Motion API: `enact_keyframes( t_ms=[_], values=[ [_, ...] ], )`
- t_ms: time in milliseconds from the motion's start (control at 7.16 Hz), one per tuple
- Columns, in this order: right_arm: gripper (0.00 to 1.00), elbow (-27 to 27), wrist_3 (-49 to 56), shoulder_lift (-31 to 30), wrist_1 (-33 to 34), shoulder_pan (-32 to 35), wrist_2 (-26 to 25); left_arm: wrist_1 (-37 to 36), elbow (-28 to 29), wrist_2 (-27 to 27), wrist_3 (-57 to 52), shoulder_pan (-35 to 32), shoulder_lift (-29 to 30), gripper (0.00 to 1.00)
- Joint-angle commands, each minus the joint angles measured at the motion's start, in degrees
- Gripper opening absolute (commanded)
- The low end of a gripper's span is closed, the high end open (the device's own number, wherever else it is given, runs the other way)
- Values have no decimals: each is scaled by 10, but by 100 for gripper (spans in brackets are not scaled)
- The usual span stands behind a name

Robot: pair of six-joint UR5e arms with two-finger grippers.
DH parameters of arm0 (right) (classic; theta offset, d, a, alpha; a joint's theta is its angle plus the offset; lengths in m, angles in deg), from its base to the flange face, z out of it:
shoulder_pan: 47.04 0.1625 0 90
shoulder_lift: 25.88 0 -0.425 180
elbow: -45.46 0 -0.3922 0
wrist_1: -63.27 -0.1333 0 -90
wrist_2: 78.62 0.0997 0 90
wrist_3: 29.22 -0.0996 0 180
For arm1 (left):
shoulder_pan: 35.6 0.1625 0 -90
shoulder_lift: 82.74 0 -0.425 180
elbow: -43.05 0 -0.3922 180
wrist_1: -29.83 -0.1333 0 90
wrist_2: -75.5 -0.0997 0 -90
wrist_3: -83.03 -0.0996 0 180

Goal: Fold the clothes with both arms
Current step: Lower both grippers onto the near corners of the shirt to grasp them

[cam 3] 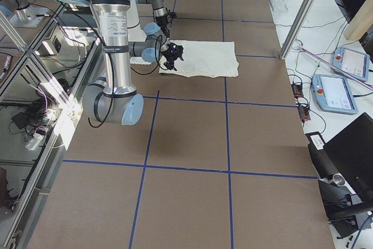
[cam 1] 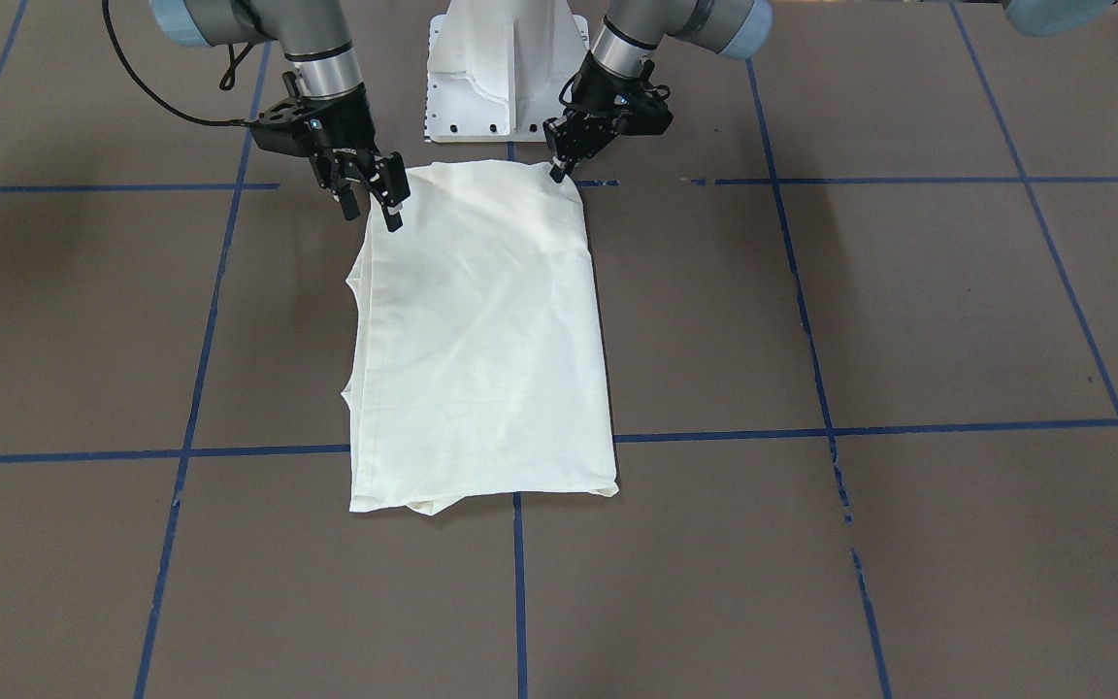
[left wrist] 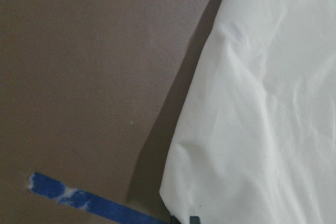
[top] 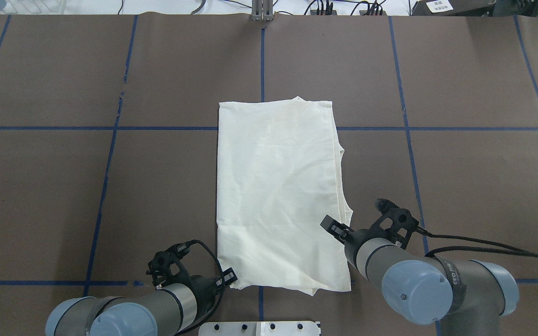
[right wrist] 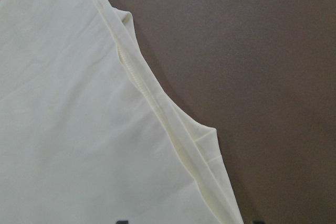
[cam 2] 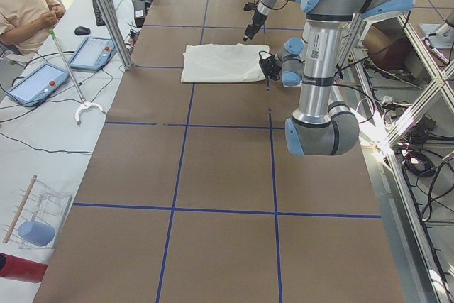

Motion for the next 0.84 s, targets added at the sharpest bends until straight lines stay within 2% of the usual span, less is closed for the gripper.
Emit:
enact_keyframes(
  t_ms=[0,698],
  values=[
    [86,2,-5,6,45,-27,-14,0,0,0,0,0,3,0],
    [77,22,-13,9,57,-58,-29,0,0,0,0,0,3,0]
  ],
)
